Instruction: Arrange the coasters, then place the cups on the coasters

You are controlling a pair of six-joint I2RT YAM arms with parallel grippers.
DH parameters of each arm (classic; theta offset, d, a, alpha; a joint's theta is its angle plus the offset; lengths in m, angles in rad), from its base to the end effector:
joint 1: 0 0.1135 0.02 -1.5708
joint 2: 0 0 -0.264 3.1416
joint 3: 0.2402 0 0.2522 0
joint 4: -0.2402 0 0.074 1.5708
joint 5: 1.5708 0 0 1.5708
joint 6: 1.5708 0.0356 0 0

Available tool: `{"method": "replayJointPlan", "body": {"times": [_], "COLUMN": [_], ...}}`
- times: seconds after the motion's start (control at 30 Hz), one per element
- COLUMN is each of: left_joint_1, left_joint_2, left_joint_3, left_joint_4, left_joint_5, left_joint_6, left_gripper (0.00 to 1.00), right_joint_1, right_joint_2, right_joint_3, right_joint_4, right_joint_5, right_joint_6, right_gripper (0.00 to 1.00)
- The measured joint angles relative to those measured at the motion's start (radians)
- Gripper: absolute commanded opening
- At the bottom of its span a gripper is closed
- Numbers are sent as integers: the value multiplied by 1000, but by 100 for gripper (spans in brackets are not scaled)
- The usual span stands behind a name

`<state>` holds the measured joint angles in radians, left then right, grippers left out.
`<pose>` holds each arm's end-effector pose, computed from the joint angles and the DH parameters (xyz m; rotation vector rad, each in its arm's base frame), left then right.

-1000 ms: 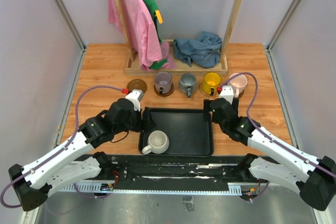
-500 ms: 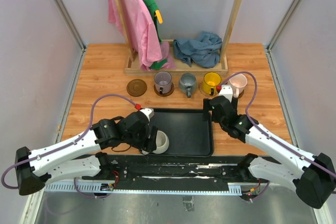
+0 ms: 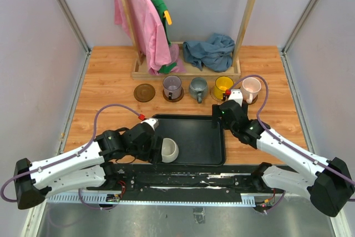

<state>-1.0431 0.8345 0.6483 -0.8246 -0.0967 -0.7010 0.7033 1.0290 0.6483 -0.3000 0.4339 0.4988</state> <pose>0.0798 -0.1302 0.2300 0.4170 2.6320 -0.5037 0.1746 0.1284 0.2375 0.0055 2.1849 0.1911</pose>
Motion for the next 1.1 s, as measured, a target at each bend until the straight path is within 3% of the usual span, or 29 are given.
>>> {"method": "replayJointPlan", "body": {"times": [0.43, 0.83, 0.93, 1.1], "left_joint_1": [0, -24, -43, -67], "left_joint_2": [55, 64, 64, 82], "left_joint_3": [-1, -10, -10, -10], "left_joint_4": [61, 145, 166, 169], "left_joint_5": [-6, 68, 81, 80], "left_joint_6": [-2, -11, -18, -31], "left_gripper": [69, 52, 52, 66], "right_joint_1": [-1, -9, -9, -9], "right_joint_2": [-2, -39, -44, -50], "right_joint_3": [12, 8, 5, -5], "right_joint_4": [3, 3, 3, 3], "right_joint_5": [-8, -8, -8, -8], "right_joint_6": [6, 23, 25, 26], "right_gripper": [98, 98, 98, 98]}}
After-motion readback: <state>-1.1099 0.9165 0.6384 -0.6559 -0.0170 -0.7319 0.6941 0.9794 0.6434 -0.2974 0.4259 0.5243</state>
